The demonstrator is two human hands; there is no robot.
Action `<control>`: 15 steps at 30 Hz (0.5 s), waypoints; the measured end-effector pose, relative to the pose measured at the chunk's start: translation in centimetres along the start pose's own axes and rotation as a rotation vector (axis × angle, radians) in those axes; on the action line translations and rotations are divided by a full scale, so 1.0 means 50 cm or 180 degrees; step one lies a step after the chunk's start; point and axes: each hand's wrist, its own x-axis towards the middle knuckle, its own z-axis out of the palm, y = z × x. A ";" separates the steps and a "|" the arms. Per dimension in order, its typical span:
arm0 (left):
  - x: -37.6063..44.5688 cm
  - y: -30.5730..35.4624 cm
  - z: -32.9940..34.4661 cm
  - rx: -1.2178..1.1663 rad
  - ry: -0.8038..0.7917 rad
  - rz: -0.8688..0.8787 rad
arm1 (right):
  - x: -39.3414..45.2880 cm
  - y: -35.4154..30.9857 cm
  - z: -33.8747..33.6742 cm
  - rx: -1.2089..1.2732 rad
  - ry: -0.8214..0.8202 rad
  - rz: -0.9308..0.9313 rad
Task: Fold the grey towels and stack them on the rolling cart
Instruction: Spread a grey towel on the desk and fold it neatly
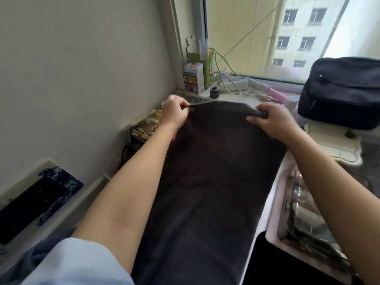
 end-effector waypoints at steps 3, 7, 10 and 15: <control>-0.064 -0.054 -0.002 -0.0149 -0.0149 -0.0065 | -0.063 -0.007 0.020 0.0209 -0.0383 0.0042; -0.193 -0.125 -0.041 -0.0386 -0.0261 -0.0399 | -0.161 -0.034 0.062 0.0360 -0.0770 0.0071; -0.296 -0.170 -0.098 -0.0406 -0.0242 -0.0443 | -0.240 -0.077 0.091 0.0435 -0.1013 0.0056; -0.505 -0.281 -0.239 -0.0198 -0.0320 -0.0582 | -0.418 -0.197 0.163 0.0772 -0.1446 -0.0049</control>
